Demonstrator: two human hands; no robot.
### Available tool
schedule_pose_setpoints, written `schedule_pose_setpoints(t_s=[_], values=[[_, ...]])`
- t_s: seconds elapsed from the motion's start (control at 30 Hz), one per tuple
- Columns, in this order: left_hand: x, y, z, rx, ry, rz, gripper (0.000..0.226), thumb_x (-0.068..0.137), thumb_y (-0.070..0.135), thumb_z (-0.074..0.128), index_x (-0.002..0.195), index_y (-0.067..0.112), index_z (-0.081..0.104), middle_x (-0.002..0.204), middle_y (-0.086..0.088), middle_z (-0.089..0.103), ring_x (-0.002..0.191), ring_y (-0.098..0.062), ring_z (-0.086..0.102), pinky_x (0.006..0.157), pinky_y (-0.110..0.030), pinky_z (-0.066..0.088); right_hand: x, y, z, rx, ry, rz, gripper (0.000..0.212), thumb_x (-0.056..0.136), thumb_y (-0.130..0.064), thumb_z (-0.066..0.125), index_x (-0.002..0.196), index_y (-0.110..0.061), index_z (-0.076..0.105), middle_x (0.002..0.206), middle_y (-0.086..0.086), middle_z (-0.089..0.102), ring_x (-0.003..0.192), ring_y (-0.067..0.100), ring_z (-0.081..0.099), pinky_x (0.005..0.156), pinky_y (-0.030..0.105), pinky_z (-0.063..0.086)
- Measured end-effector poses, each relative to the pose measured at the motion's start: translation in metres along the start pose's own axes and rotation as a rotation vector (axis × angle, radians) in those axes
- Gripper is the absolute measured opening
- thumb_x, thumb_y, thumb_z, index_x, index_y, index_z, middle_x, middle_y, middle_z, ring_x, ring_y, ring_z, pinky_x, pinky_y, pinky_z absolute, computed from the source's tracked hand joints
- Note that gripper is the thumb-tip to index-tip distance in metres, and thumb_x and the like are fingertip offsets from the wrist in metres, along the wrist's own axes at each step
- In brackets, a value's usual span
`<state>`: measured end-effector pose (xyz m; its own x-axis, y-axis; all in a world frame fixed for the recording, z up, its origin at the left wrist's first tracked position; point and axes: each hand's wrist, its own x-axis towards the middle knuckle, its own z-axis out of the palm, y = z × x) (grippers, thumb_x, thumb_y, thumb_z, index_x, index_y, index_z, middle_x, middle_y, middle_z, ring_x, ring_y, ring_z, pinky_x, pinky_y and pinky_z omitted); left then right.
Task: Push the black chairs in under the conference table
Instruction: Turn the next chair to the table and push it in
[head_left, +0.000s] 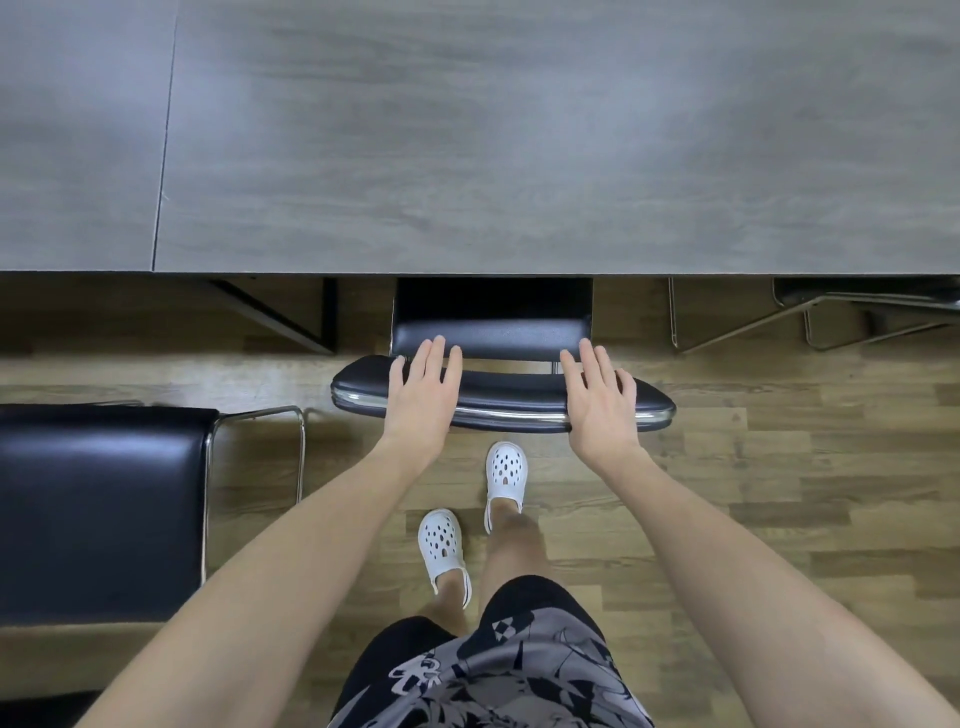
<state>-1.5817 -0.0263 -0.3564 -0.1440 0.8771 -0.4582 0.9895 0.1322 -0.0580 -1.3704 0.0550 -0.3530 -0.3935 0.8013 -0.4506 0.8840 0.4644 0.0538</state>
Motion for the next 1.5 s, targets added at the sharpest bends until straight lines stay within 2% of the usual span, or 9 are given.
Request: schedule_pose_setpoints(t_s=[0.1,0.2,0.47,0.6,0.73,0.87,1.0,1.17,1.5], values=[[0.012,0.001,-0.006,0.011,0.015,-0.021,0.115,0.076,0.016,0.082,0.154,0.009,-0.002,0.163,-0.015,0.000,0.151,-0.029,0.002,0.119,-0.048,0.013,0.011,0.003,-0.007,0.001,0.025,0.031,0.101,0.077,0.001,0.066,0.154,-0.015,0.002,0.160,0.016,-0.007,0.148,0.032,-0.004,0.114,0.045,0.017],[0.024,0.002,-0.013,0.010,0.020,-0.032,0.117,0.074,0.013,0.082,0.154,0.008,-0.003,0.163,-0.015,-0.002,0.151,-0.029,0.001,0.119,-0.048,0.012,0.023,0.008,-0.013,0.007,0.061,0.040,0.104,0.076,0.003,0.066,0.154,-0.015,0.000,0.159,0.020,-0.011,0.147,0.034,-0.007,0.115,0.047,0.015],[0.050,0.005,-0.026,0.002,0.036,-0.037,0.118,0.074,0.005,0.079,0.153,0.006,-0.008,0.162,-0.016,-0.006,0.151,-0.029,-0.002,0.119,-0.050,0.009,0.053,0.021,-0.020,-0.009,0.105,0.020,0.106,0.074,0.009,0.060,0.154,-0.018,-0.004,0.159,0.019,-0.012,0.147,0.035,-0.007,0.116,0.048,0.012],[0.061,0.003,-0.029,-0.011,0.044,-0.040,0.117,0.073,0.001,0.077,0.153,0.007,-0.008,0.163,-0.015,-0.006,0.151,-0.028,-0.002,0.119,-0.050,0.009,0.063,0.025,-0.024,-0.009,0.119,0.020,0.107,0.073,0.007,0.063,0.154,-0.019,-0.001,0.159,0.019,-0.008,0.147,0.035,-0.004,0.115,0.048,0.013],[0.071,0.004,-0.031,-0.015,0.056,-0.045,0.120,0.072,0.003,0.080,0.153,0.007,-0.007,0.162,-0.016,-0.005,0.151,-0.029,-0.002,0.119,-0.050,0.008,0.074,0.028,-0.027,-0.017,0.119,0.013,0.110,0.069,0.005,0.069,0.154,-0.018,0.002,0.160,0.019,-0.003,0.147,0.036,-0.001,0.115,0.048,0.015],[0.083,0.004,-0.031,-0.005,0.095,-0.081,0.127,0.066,0.004,0.084,0.152,0.007,-0.009,0.160,-0.018,-0.014,0.150,-0.031,-0.003,0.118,-0.052,0.009,0.085,0.032,-0.032,-0.019,0.113,0.012,0.111,0.069,0.005,0.070,0.154,-0.019,0.002,0.160,0.019,-0.004,0.147,0.036,-0.002,0.115,0.048,0.014],[0.094,0.002,-0.034,0.023,0.074,-0.076,0.130,0.065,0.010,0.086,0.152,0.007,-0.011,0.162,-0.016,-0.011,0.151,-0.029,-0.002,0.118,-0.052,0.006,0.096,0.036,-0.038,-0.019,0.115,-0.003,0.111,0.071,0.003,0.070,0.153,-0.019,-0.001,0.159,0.019,-0.007,0.147,0.035,-0.006,0.116,0.049,0.012],[0.107,0.001,-0.038,0.039,0.072,-0.085,0.132,0.063,0.015,0.088,0.152,0.006,-0.009,0.163,-0.013,-0.008,0.151,-0.027,0.001,0.118,-0.052,0.006,0.109,0.041,-0.042,-0.022,0.140,-0.007,0.112,0.068,0.004,0.071,0.153,-0.018,0.001,0.160,0.019,-0.005,0.147,0.035,-0.003,0.115,0.049,0.014],[0.125,0.001,-0.051,0.017,0.050,-0.085,0.121,0.072,0.013,0.083,0.153,0.008,-0.007,0.163,-0.012,-0.011,0.151,-0.026,-0.003,0.118,-0.053,0.003,0.130,0.049,-0.050,-0.043,0.144,-0.022,0.112,0.070,0.002,0.073,0.153,-0.019,0.000,0.159,0.019,-0.005,0.147,0.035,-0.002,0.116,0.049,0.011]])
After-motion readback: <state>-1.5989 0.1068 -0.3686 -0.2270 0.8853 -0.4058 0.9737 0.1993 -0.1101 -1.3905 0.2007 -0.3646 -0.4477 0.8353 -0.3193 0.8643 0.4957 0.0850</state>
